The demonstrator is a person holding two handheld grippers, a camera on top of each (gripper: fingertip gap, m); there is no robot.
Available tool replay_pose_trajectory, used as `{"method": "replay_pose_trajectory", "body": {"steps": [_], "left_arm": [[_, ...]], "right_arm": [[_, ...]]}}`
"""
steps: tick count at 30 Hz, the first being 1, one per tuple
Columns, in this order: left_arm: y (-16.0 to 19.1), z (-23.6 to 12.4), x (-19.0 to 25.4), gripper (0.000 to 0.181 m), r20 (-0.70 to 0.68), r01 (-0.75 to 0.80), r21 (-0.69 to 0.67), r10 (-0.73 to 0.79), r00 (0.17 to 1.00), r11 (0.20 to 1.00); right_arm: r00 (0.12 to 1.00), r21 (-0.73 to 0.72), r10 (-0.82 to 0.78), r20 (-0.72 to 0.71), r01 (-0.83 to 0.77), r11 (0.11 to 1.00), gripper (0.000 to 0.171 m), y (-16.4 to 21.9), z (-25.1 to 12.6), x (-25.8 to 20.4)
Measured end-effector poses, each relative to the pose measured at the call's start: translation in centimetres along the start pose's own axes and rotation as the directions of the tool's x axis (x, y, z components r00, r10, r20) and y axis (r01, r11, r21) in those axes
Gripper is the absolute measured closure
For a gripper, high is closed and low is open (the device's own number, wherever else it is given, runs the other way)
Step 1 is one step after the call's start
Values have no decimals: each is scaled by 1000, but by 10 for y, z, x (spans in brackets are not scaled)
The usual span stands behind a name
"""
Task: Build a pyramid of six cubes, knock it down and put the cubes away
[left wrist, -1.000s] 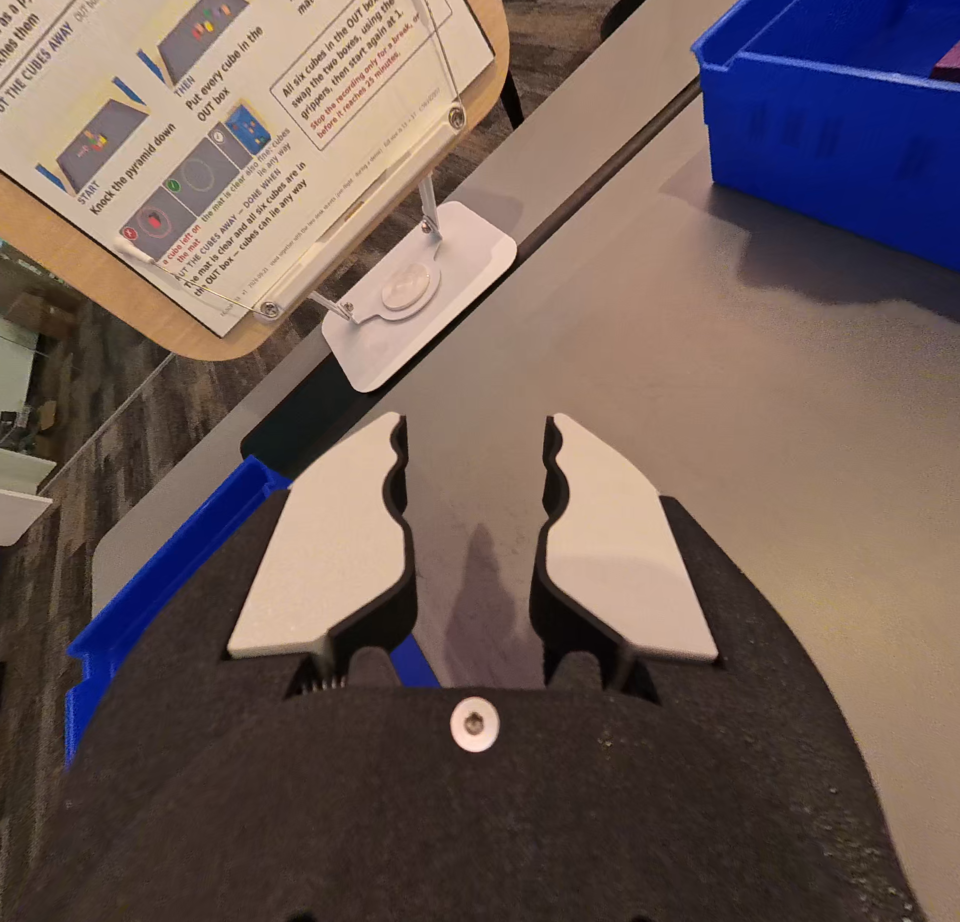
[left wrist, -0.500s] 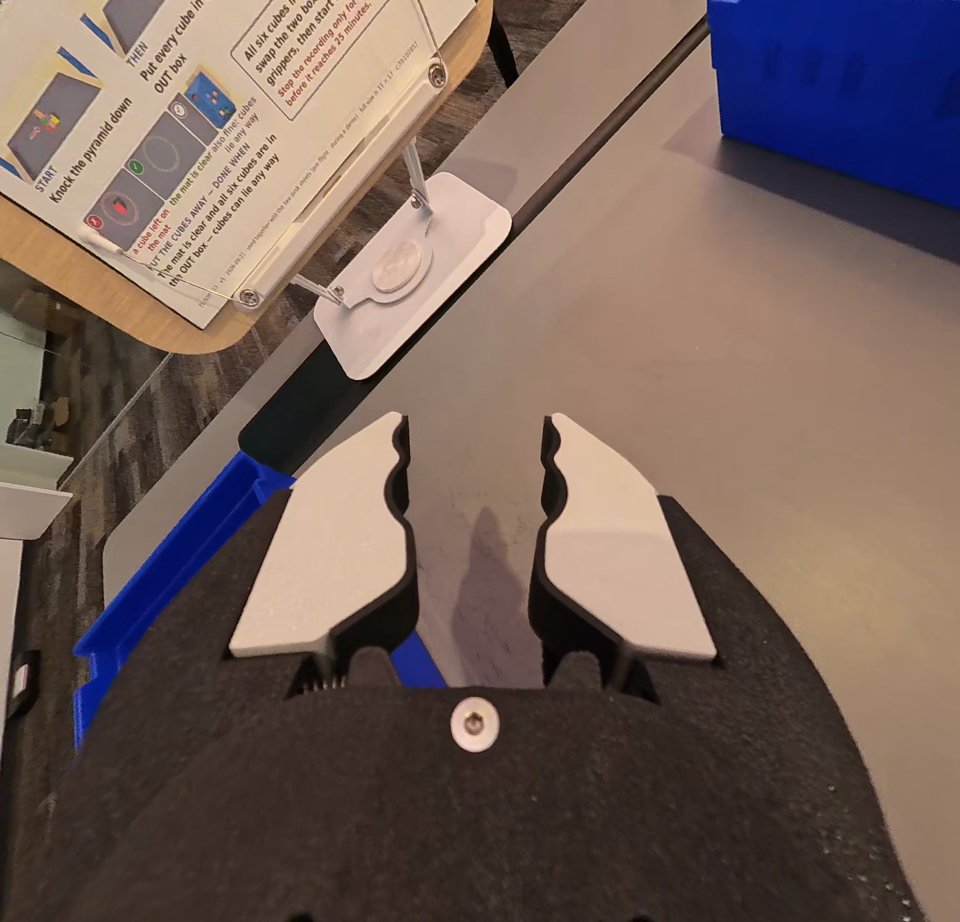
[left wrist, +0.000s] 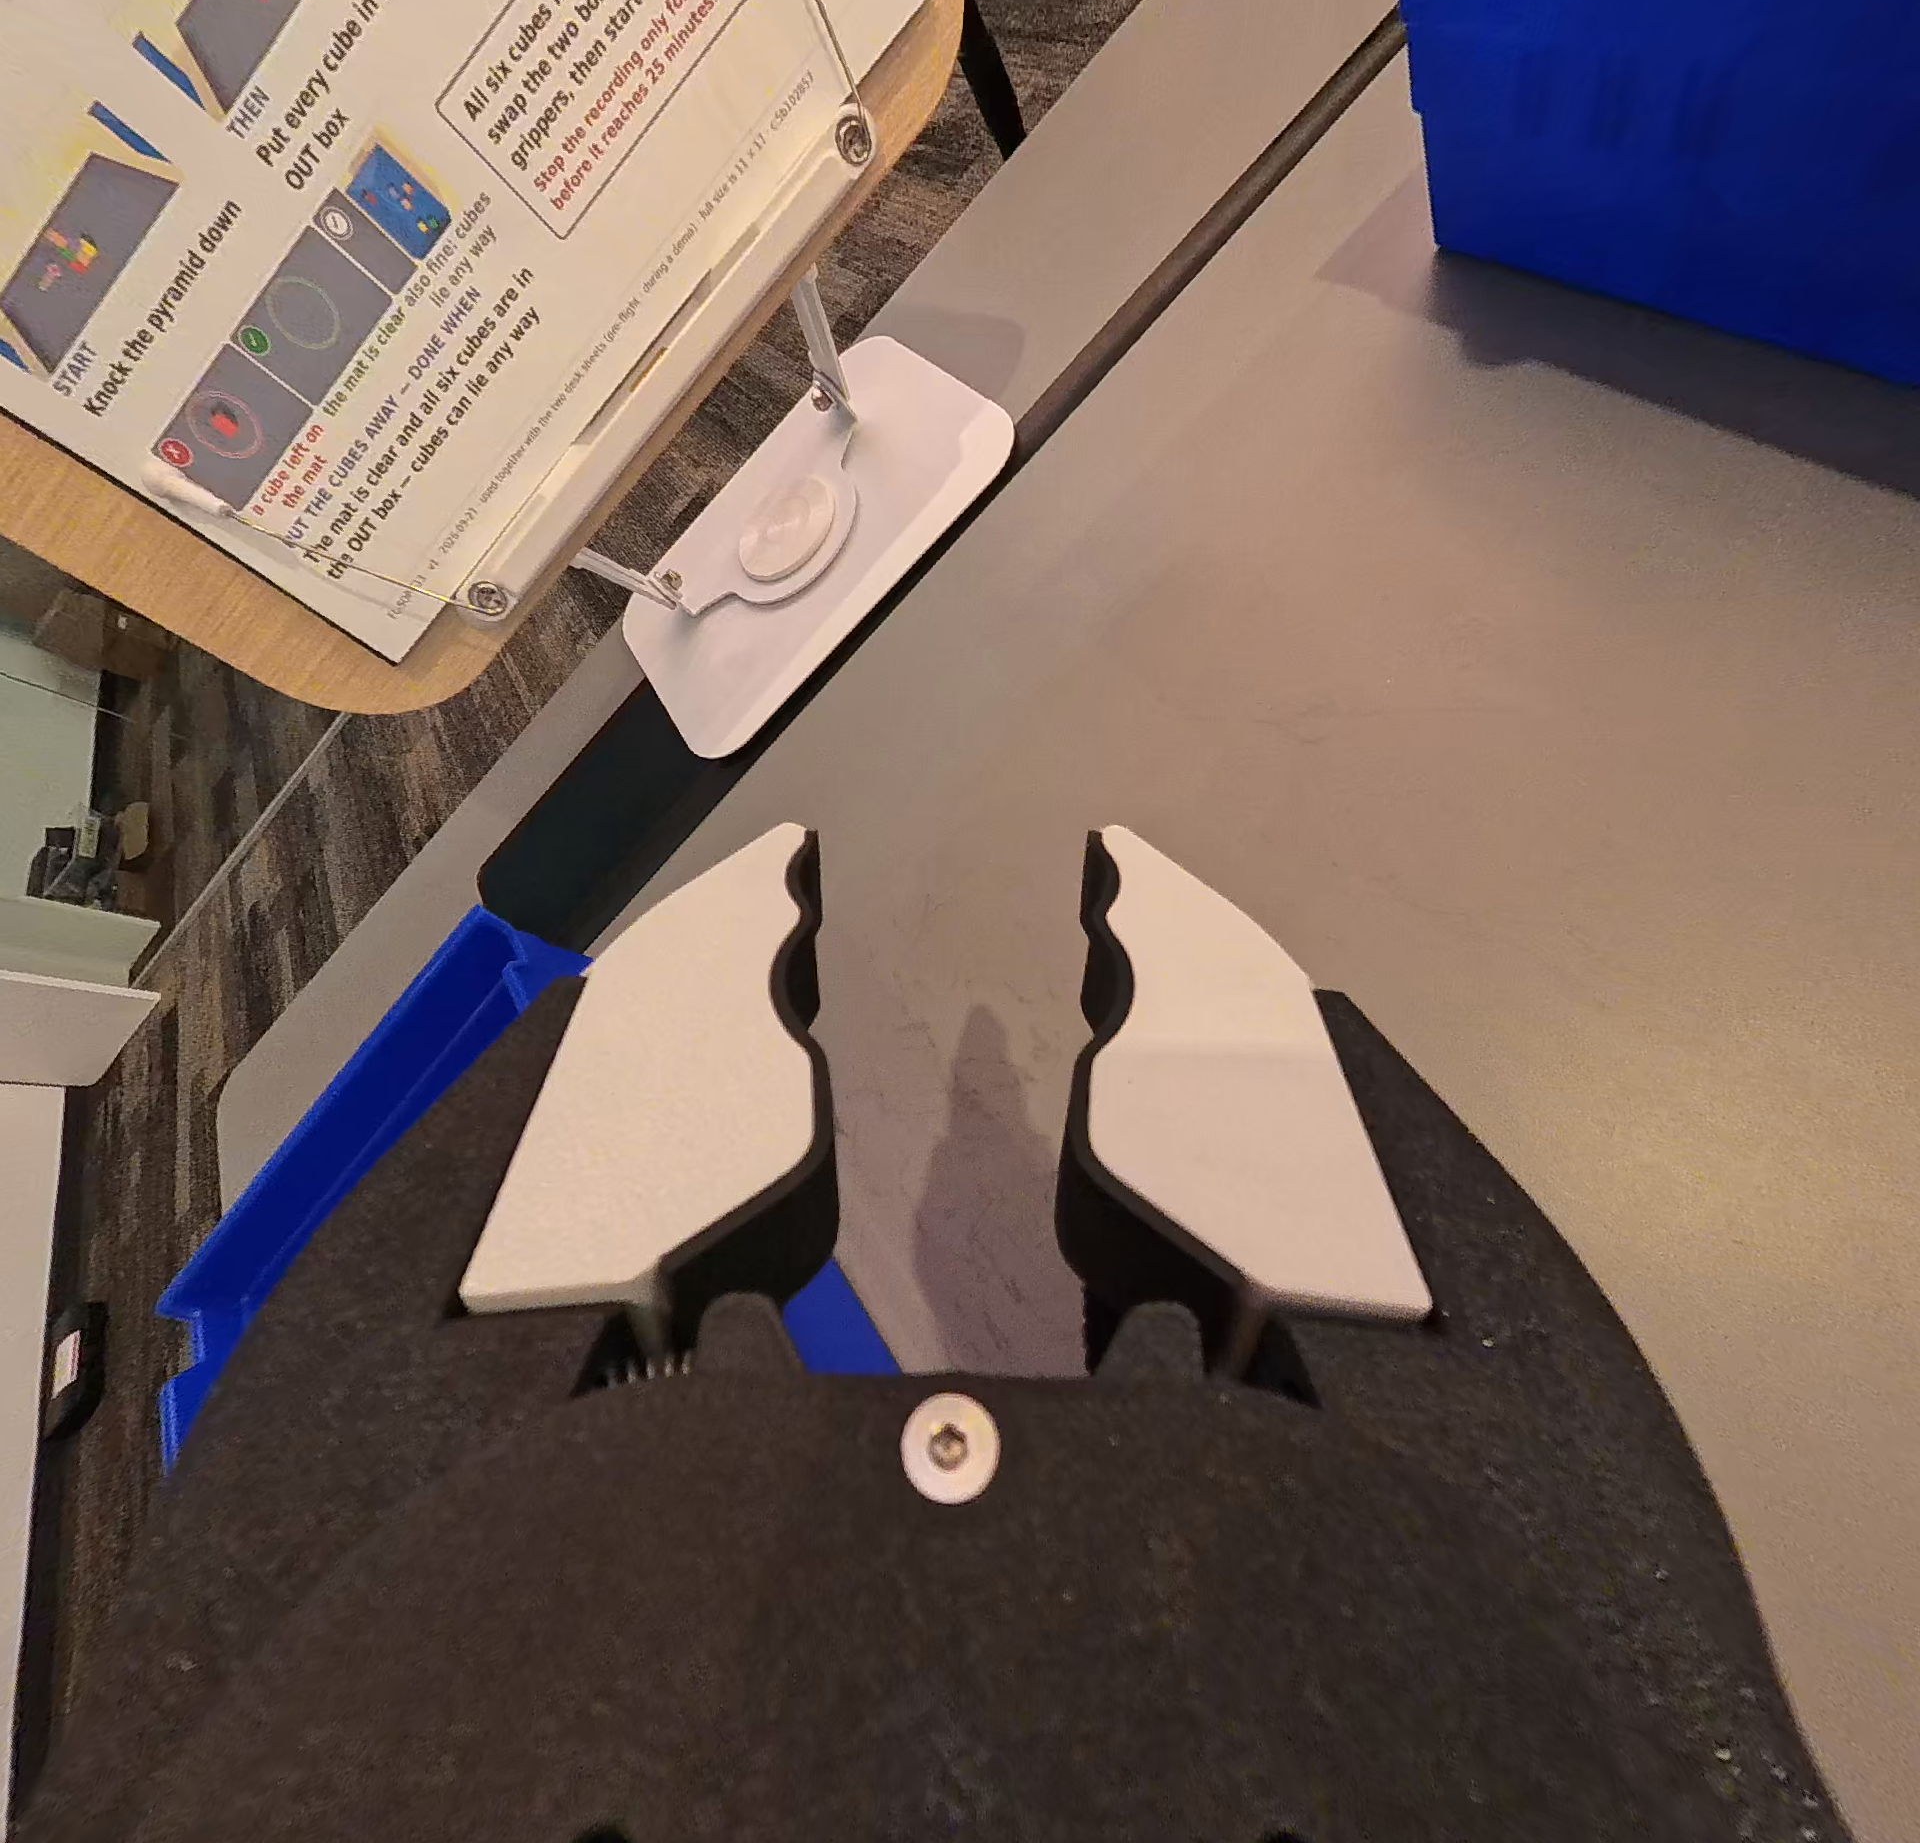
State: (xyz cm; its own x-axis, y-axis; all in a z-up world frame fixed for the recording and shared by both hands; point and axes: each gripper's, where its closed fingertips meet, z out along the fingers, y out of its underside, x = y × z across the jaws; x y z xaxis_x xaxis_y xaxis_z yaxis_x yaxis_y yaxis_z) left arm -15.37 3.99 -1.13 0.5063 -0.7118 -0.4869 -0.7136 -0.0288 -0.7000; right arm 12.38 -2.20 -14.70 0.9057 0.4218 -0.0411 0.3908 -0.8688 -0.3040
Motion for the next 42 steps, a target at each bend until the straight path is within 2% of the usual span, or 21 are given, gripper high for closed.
{"method": "replay_pose_trajectory", "body": {"steps": [3,5,8,11,15,16,18,21,26,28,30,34,37,39,42], "left_arm": [[1,0,1,133,-2,-6,-4,6,1000,1000],[1,0,0,133,1,-6,-3,6,1000,1000],[0,-2,-4,133,3,5,5,-5,1000,1000],[0,-5,-10,133,10,14,8,-14,1000,1000],[4,-11,-25,133,50,12,-5,-12,999,1000],[6,-15,-34,133,79,10,-13,-9,997,1000],[13,-22,-53,135,132,21,-41,-15,991,999],[39,-35,-84,135,163,94,-131,-73,984,987],[116,-66,-163,129,304,332,-258,-250,919,907],[157,-78,-188,128,367,420,-319,-297,881,850],[193,-83,-201,130,380,486,-369,-349,857,792],[239,-81,-218,134,405,583,-380,-437,803,718],[268,-81,-221,134,437,615,-436,-443,783,657],[281,-84,-225,135,471,617,-467,-412,780,633],[288,-77,-220,146,455,653,-465,-472,755,597]], "right_arm": [[1000,-6,1,-13,-1,1000,131,2,-5,3],[999,26,0,-35,0,1000,130,3,-23,6],[996,210,16,-90,3,978,131,-10,-73,11],[981,425,92,-168,-12,905,132,-13,-130,29],[890,477,315,-330,-131,869,131,34,-171,81],[869,482,370,-329,-182,857,131,47,-173,90],[850,483,463,-253,-304,821,127,65,-163,101],[815,370,547,-190,-457,809,126,91,-132,110],[763,217,643,-63,-618,755,129,106,-87,107],[759,159,648,-68,-633,758,140,113,-76,106],[765,143,644,16,-639,756,162,107,-70,97],[761,140,648,10,-643,753,162,108,-70,97],[768,62,640,1,-639,766,156,114,-63,90],[782,51,622,-32,-621,783,161,115,-62,90],[795,33,604,-55,-603,797,163,117,-62,87]]}}
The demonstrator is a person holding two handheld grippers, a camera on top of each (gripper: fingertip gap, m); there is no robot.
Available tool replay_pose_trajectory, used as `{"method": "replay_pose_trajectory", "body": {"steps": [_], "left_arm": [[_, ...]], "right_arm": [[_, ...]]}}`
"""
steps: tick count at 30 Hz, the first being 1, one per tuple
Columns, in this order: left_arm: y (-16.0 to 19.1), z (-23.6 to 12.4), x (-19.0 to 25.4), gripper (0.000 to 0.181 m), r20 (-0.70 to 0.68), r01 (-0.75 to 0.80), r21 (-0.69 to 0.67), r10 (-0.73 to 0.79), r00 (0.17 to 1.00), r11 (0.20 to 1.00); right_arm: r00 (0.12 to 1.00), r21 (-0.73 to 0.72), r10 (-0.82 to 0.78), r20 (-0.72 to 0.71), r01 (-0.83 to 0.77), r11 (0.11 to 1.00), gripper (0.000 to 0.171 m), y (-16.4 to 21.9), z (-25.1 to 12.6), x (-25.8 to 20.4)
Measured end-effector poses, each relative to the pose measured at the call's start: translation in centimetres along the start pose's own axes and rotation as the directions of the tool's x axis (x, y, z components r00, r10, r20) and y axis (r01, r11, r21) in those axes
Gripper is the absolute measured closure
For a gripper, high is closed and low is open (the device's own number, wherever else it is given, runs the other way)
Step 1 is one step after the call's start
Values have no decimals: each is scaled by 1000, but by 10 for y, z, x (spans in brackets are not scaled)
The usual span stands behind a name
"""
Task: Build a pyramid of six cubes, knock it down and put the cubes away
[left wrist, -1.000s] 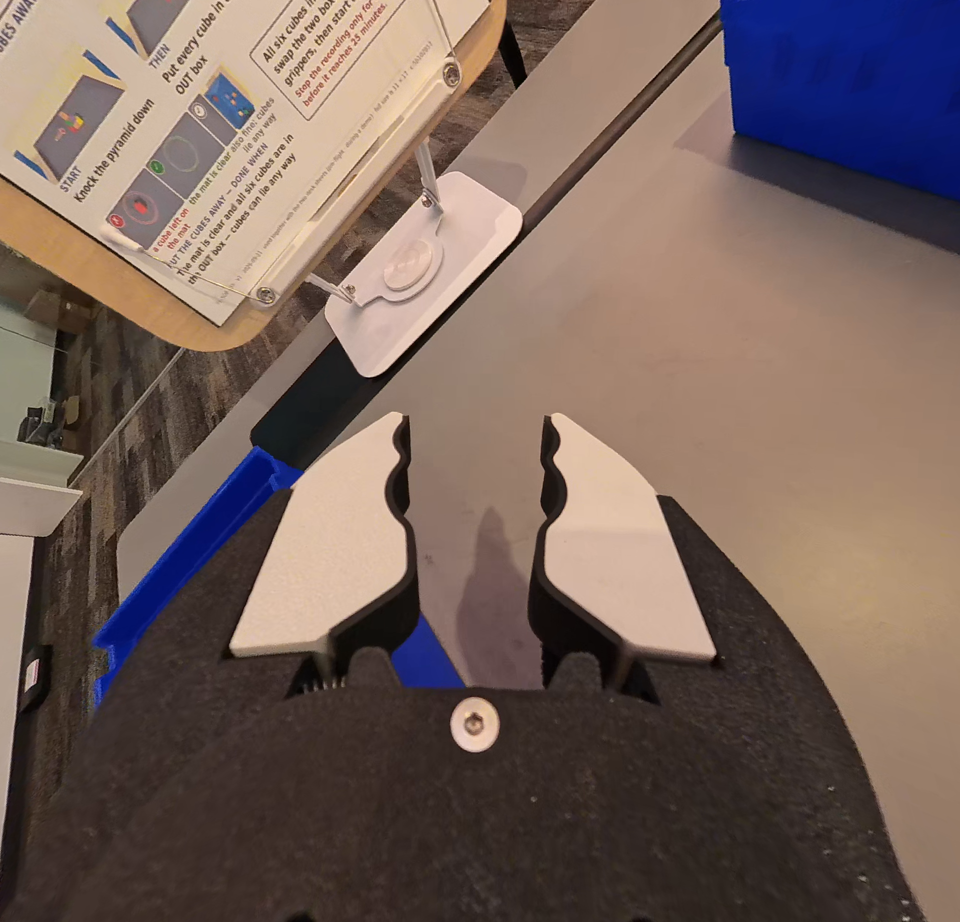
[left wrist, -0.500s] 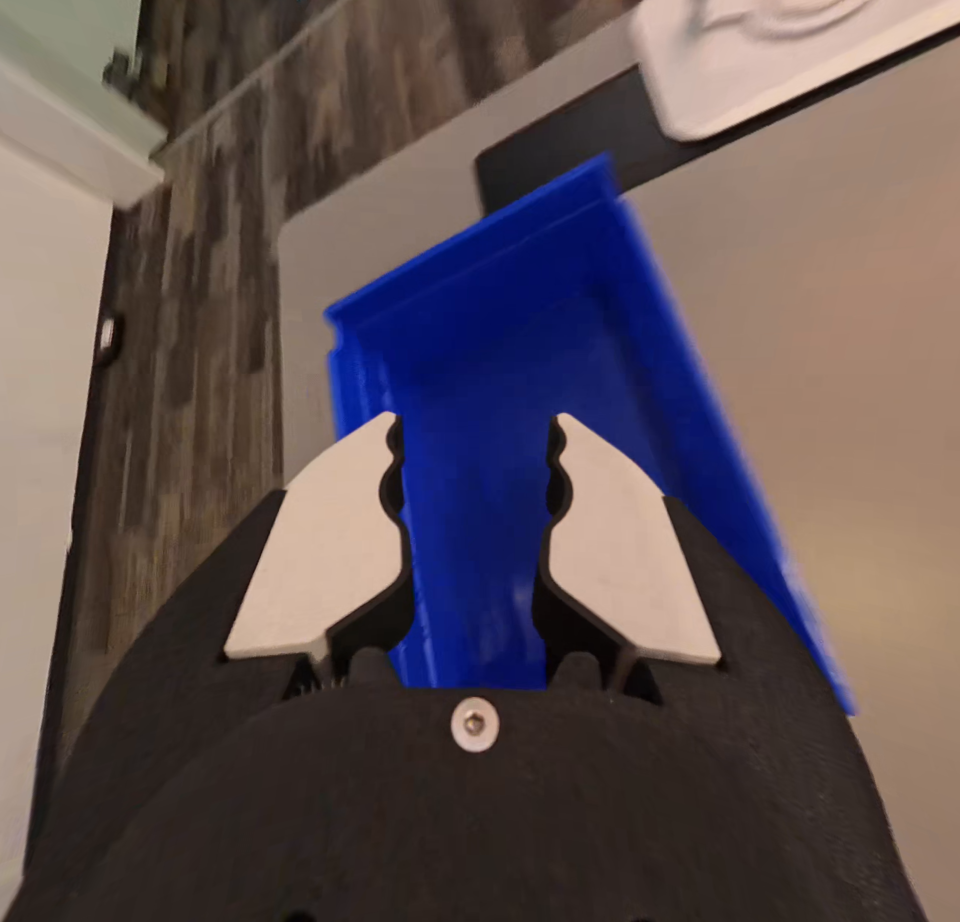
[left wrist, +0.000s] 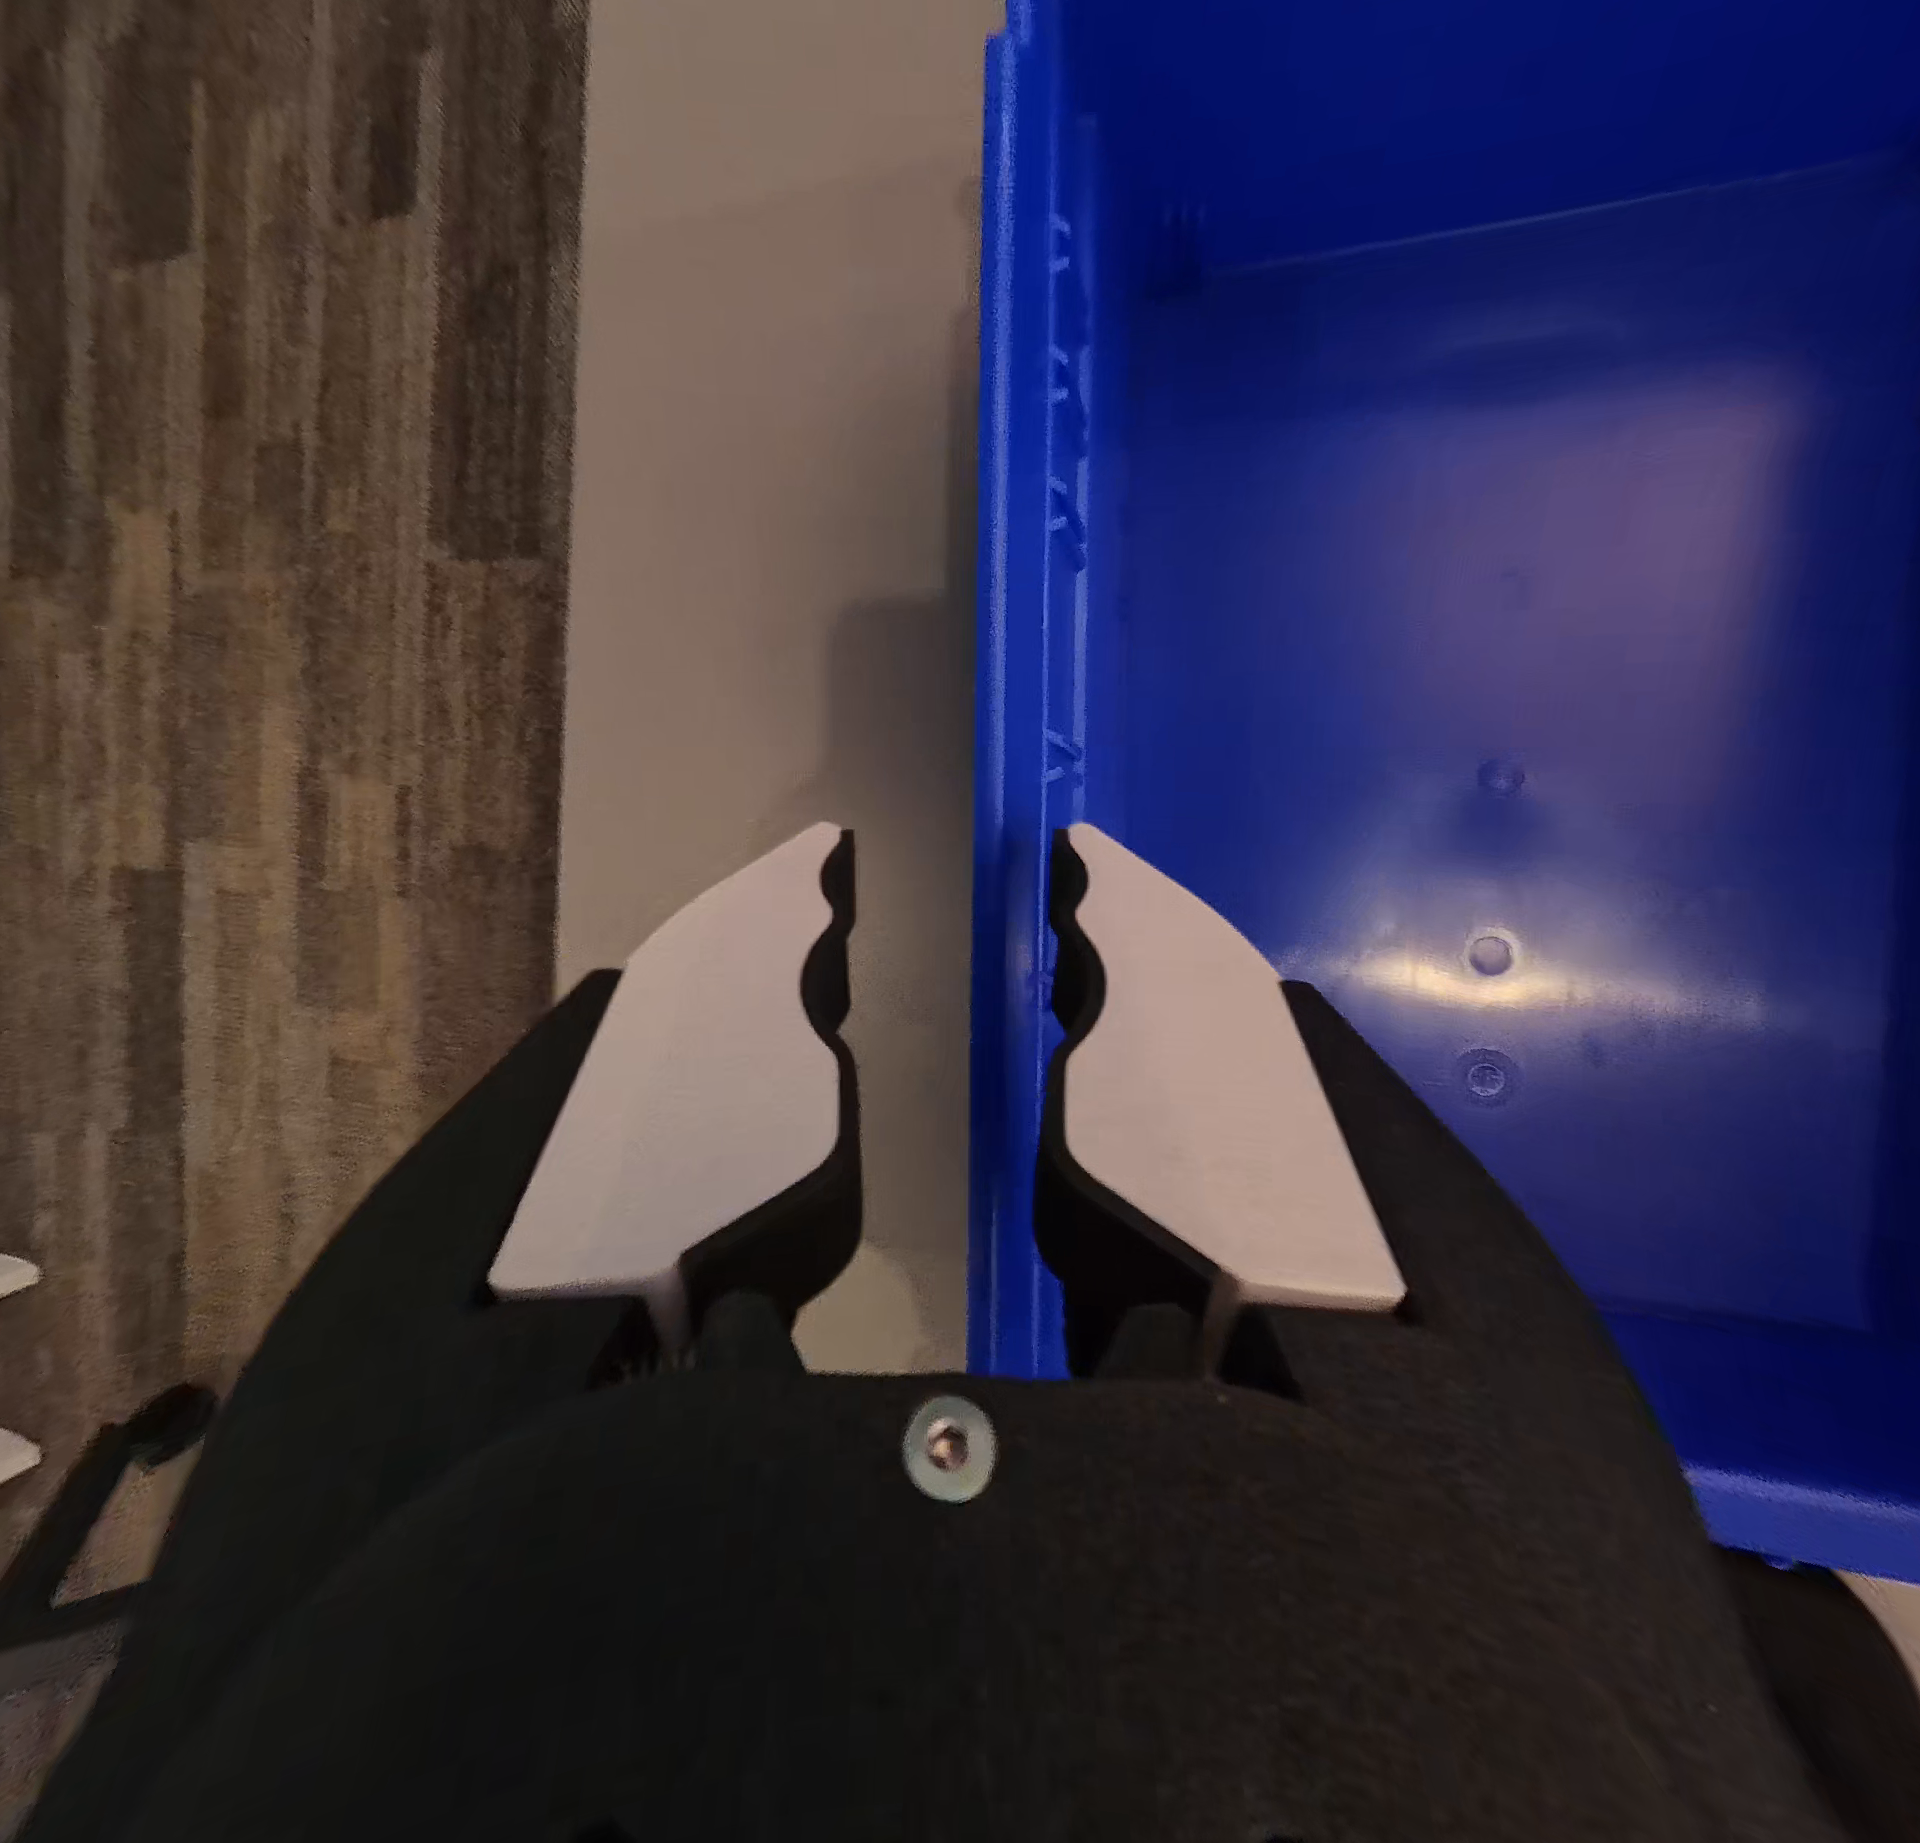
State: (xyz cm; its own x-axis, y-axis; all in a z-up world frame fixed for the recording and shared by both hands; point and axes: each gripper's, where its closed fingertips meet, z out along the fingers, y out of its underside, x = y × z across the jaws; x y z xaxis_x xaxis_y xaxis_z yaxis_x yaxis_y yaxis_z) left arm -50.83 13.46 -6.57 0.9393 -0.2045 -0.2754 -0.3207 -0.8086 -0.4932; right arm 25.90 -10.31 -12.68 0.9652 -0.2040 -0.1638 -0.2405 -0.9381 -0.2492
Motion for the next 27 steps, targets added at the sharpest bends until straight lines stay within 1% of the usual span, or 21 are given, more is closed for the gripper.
{"method": "replay_pose_trajectory", "body": {"steps": [5,6,8,9,10,12,15,17,20,23,27], "left_arm": [[33,16,14,148,-82,-29,-198,13,997,980],[36,18,17,148,-99,-34,-215,13,995,976],[36,21,24,151,-135,-28,-220,-2,991,975],[36,22,23,153,-126,-21,-224,-8,992,974],[36,23,21,159,-113,-22,-228,-4,994,973],[35,22,24,162,-131,-28,-225,-2,991,974],[31,19,40,169,-220,-28,-213,-20,975,977],[27,17,53,172,-270,-56,-197,0,963,979],[22,14,75,173,-314,-115,-181,53,948,977],[22,7,99,172,-342,-184,-193,110,933,964],[22,1,120,163,-282,-292,-224,225,933,930]], "right_arm": [[1000,1,3,1,-3,1000,163,1,0,-2],[1000,0,2,3,-2,1000,163,1,0,-2],[1000,-2,-3,3,3,1000,163,2,0,-3],[1000,-3,-3,3,3,1000,163,2,0,-3],[1000,-4,-1,5,1,1000,163,2,0,-4],[1000,-8,-2,5,2,1000,162,2,0,-5],[1000,-16,-4,10,4,1000,162,3,1,-8],[1000,-25,-12,13,12,1000,162,3,1,-13],[999,-39,-24,24,25,999,161,3,3,-23],[999,-60,-35,34,37,998,161,2,5,-36],[996,-95,-69,53,74,993,161,3,8,-56]]}}
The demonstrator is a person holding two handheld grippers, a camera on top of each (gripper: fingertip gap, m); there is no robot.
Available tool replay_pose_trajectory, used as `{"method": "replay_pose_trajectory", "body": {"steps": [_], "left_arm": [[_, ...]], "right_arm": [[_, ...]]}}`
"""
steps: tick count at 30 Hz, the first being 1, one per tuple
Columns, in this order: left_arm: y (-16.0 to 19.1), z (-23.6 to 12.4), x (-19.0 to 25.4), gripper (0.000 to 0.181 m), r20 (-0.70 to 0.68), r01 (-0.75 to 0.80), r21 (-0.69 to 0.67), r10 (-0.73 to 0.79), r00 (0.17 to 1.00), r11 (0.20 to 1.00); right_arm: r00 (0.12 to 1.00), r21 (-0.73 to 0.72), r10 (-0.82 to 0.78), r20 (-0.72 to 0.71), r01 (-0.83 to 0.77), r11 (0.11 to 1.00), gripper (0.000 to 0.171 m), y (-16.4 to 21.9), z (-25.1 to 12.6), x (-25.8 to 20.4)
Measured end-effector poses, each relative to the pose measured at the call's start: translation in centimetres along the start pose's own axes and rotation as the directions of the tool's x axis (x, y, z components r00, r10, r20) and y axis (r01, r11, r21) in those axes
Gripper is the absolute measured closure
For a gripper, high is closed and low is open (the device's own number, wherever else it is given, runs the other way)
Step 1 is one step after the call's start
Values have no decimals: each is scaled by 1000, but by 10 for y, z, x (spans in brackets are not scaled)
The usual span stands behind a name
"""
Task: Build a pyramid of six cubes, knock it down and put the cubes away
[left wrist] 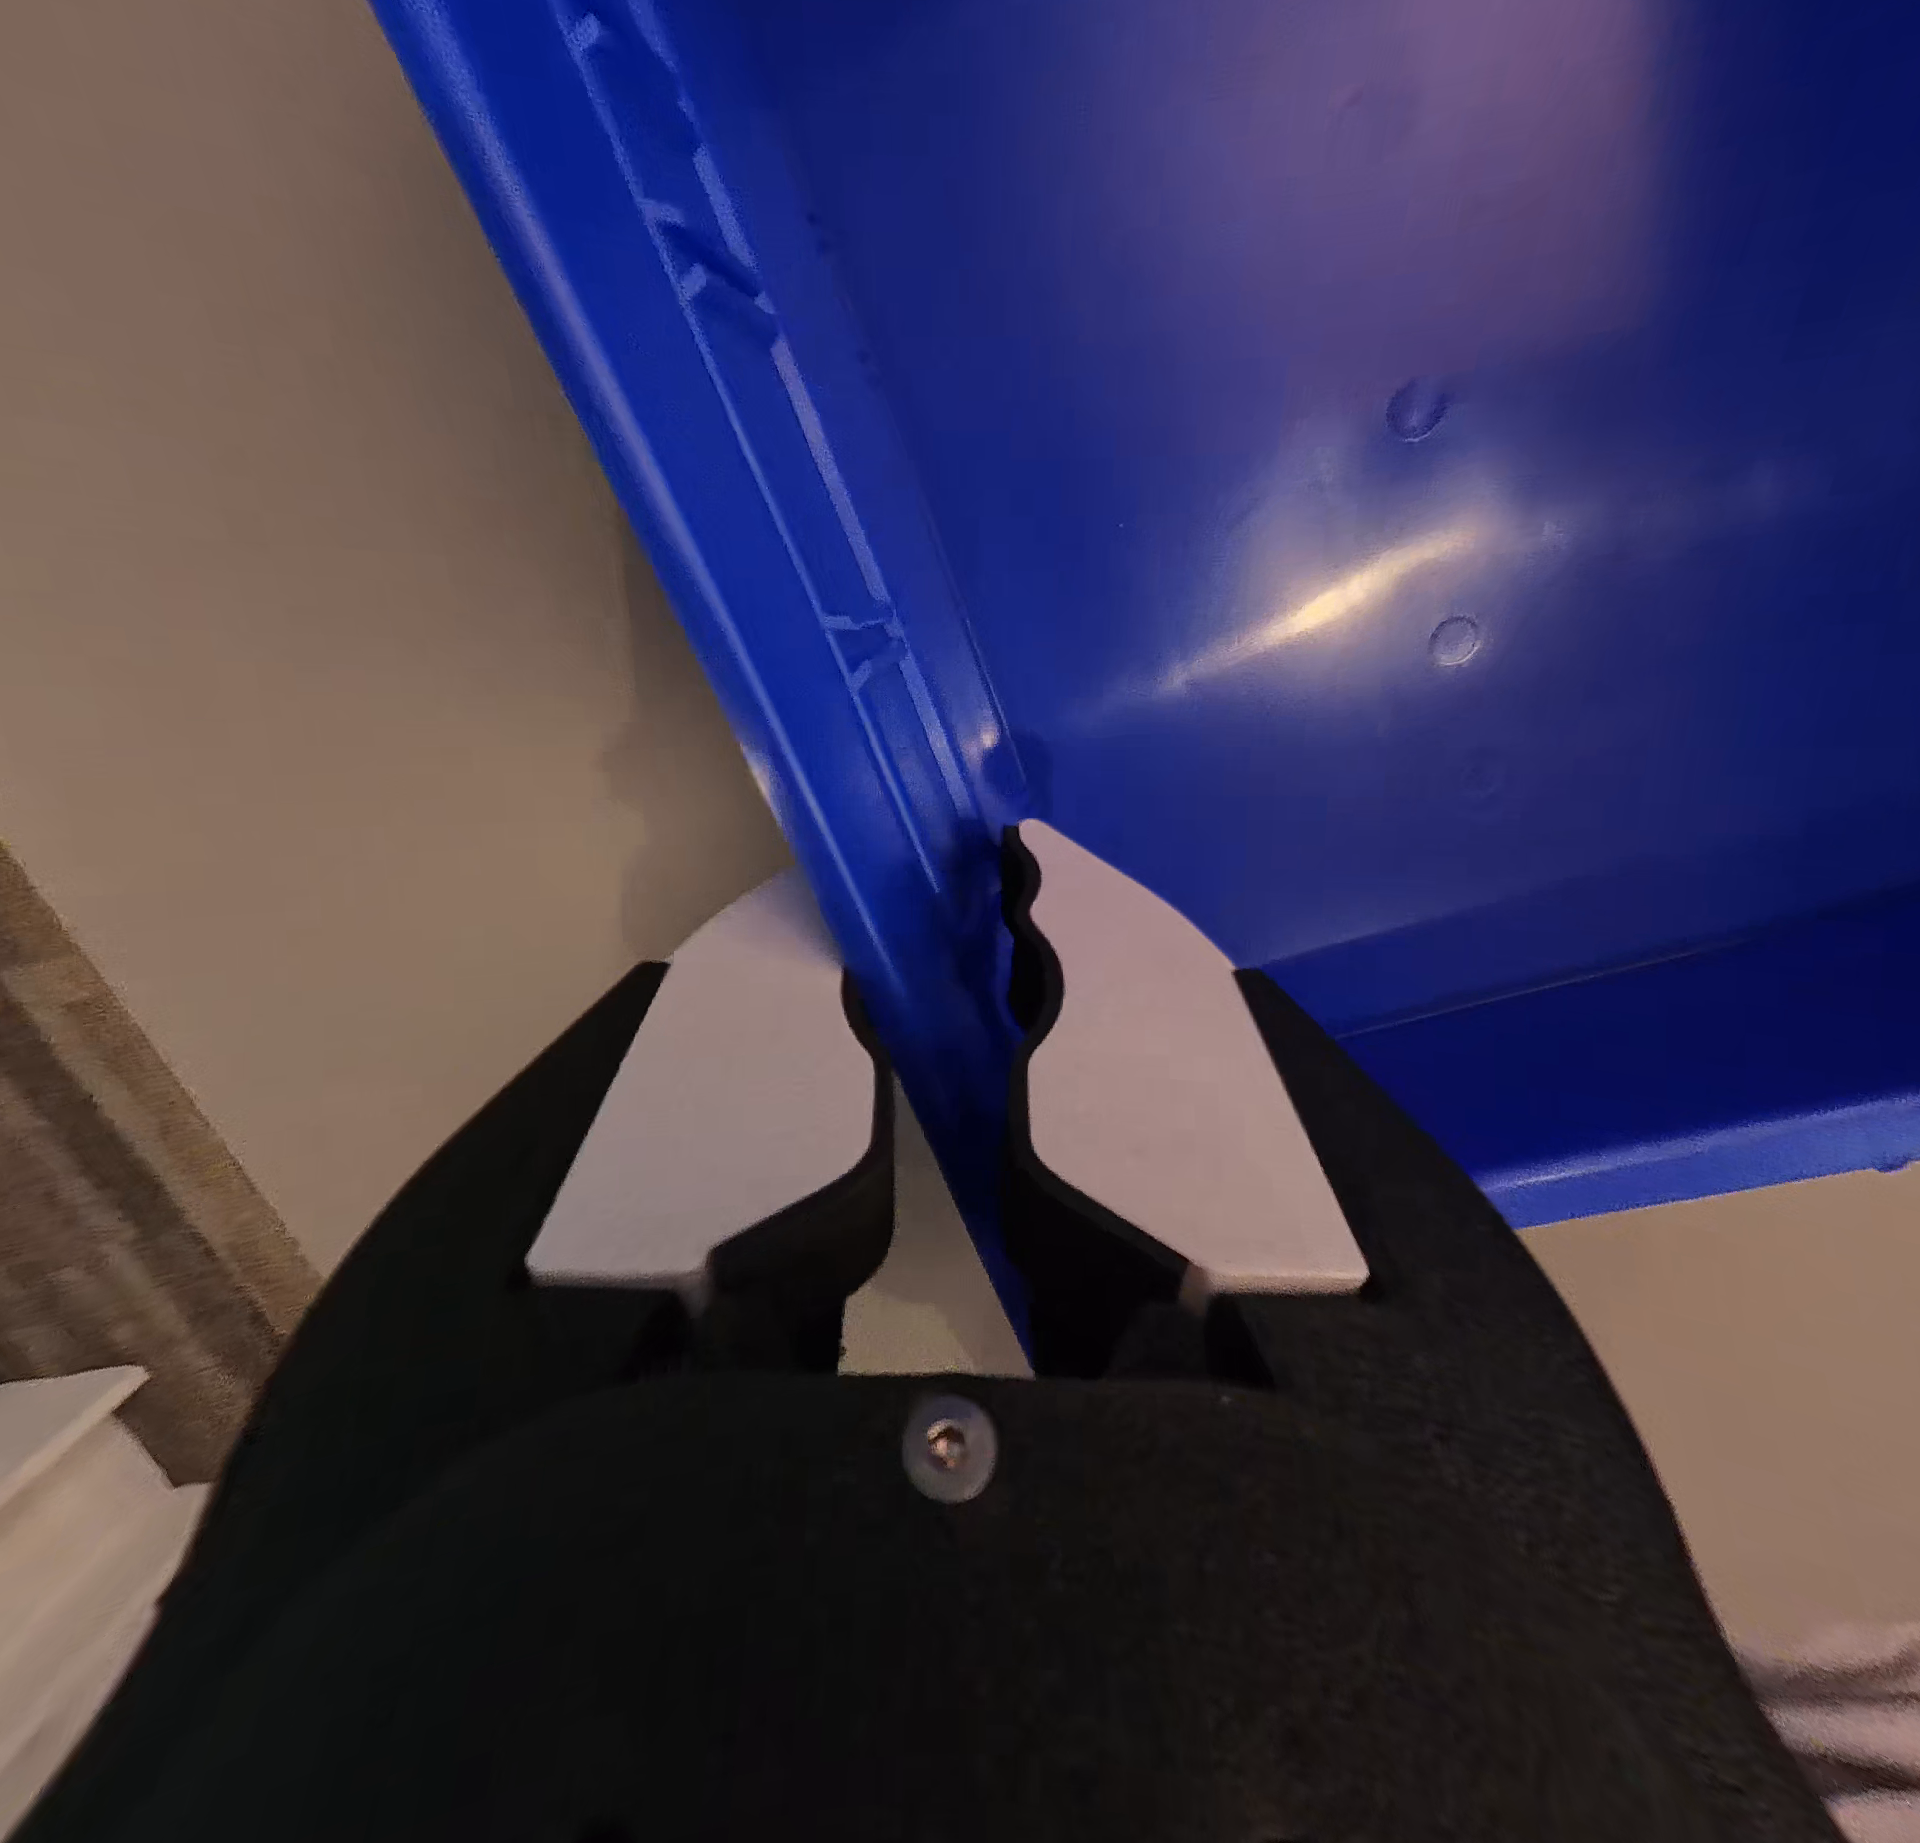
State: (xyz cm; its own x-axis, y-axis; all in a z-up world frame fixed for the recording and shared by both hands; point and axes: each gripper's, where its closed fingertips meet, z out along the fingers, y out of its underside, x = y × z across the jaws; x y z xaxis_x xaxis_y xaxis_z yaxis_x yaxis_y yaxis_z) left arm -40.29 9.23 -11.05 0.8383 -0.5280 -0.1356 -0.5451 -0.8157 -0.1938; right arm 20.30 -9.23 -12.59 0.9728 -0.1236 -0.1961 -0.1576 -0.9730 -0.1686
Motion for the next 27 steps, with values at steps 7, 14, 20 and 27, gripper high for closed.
{"method": "replay_pose_trajectory", "body": {"steps": [7,14,20,27], "left_arm": [[-13,-3,49,161,-12,-118,-7,118,993,993],[-17,-8,98,156,-1,-224,-44,224,975,974],[-19,-12,128,155,1,-275,-45,276,961,960],[-15,-15,151,147,-21,-293,-52,293,956,955]], "right_arm": [[998,-51,-53,41,55,997,160,-3,8,-43],[983,-106,-135,124,148,983,153,1,15,-86],[992,-49,-126,32,127,991,148,-20,23,-82],[991,-147,-133,-12,130,981,160,-10,35,-73]]}}
